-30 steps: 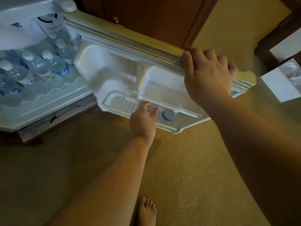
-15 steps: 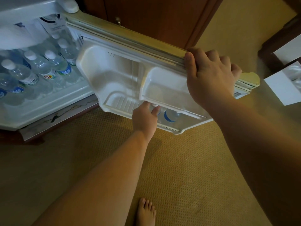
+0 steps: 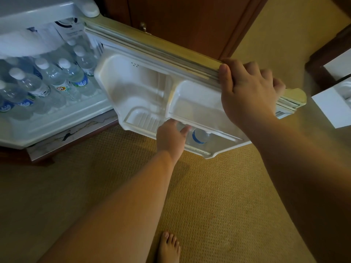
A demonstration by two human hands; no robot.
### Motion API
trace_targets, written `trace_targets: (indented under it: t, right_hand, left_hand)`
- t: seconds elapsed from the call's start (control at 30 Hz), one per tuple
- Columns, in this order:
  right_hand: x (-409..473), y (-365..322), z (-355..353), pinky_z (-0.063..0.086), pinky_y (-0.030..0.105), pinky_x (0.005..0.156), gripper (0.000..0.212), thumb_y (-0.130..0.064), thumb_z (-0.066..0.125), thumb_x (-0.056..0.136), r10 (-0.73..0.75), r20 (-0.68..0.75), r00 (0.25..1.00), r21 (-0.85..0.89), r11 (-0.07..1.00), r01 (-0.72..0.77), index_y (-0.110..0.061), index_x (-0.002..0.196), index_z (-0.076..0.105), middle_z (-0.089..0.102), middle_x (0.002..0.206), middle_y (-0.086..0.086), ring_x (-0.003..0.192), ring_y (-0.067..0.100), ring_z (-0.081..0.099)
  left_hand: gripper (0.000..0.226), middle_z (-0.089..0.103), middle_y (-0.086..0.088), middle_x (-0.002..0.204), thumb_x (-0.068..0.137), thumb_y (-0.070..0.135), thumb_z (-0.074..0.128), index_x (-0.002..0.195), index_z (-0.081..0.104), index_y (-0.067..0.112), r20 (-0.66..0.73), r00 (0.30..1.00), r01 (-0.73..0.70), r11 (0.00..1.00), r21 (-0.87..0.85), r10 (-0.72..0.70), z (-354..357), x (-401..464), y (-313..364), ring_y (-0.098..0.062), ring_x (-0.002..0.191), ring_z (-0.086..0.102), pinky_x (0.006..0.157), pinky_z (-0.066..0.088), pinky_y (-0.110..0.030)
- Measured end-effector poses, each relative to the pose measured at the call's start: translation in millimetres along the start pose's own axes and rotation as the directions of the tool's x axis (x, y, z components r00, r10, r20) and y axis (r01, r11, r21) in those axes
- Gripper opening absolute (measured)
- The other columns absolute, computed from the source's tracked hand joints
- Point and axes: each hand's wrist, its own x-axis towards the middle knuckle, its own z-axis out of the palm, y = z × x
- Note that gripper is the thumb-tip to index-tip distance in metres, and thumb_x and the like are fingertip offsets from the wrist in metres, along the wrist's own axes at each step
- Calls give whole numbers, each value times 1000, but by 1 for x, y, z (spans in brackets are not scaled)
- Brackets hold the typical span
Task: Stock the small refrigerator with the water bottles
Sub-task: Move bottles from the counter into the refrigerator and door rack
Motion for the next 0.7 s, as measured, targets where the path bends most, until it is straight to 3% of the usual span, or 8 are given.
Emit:
trace_targets:
  t: [0.1, 0.23, 0.3, 0.47, 0.57, 0.7]
  right_hand:
    - [1, 0, -1, 24, 56, 110, 50, -62, 15, 105, 6, 20, 1000, -4, 1000, -6, -47, 139, 47, 58, 125, -1, 125, 33, 47]
    - [4, 0, -3, 23, 56, 111, 51, -63, 14, 105, 10, 55, 998, -14, 1000, -10, -48, 141, 46, 58, 127, 0, 126, 34, 47]
    - [6, 1, -5, 23, 57, 112, 52, -63, 12, 104, 10, 81, 997, -20, 1000, -8, -48, 142, 45, 57, 129, 1, 127, 35, 47]
    - [8, 1, -11, 10, 61, 122, 54, -64, 12, 104, 13, 159, 987, -12, 1000, -11, -49, 150, 37, 50, 149, -2, 143, 31, 38]
    - [6, -1, -22, -1, 62, 124, 55, -66, 18, 102, 26, 213, 977, 50, 998, -38, -48, 151, 37, 48, 152, -1, 147, 29, 35]
    - [-4, -18, -50, -11, 64, 122, 60, -67, 34, 100, 31, 211, 977, 100, 994, -53, -43, 155, 35, 32, 166, 4, 157, 25, 17]
  left_hand:
    - [43, 73, -1, 121, 93, 39, 77, 127, 70, 14, 26, 999, 41, 999, -3, -41, -3, -2, -2, -18, 113, 66, 91, 40, -19]
    - [75, 50, -1, 158, 94, 41, 75, 158, 43, 20, 153, 978, 151, 988, -31, -144, -11, -22, -15, -21, 147, 46, 118, 39, -34]
    - [76, 46, 0, 161, 94, 47, 71, 160, 38, 27, 160, 974, 164, 986, 10, -163, -17, -46, -21, -21, 148, 43, 118, 38, -40]
    - [67, 55, 0, 153, 97, 62, 55, 154, 45, 28, 62, 986, 153, 987, 42, -155, -51, -123, -26, -22, 137, 57, 106, 53, -43]
    - [68, 54, 4, 154, 94, 61, 56, 155, 44, 32, -31, 983, 182, 983, -9, -182, -95, -145, -12, -23, 135, 58, 103, 53, -40]
    - [66, 57, 7, 150, 93, 61, 60, 153, 43, 41, -212, 972, 110, 994, 4, -106, -178, -143, 29, -23, 132, 58, 103, 53, -50]
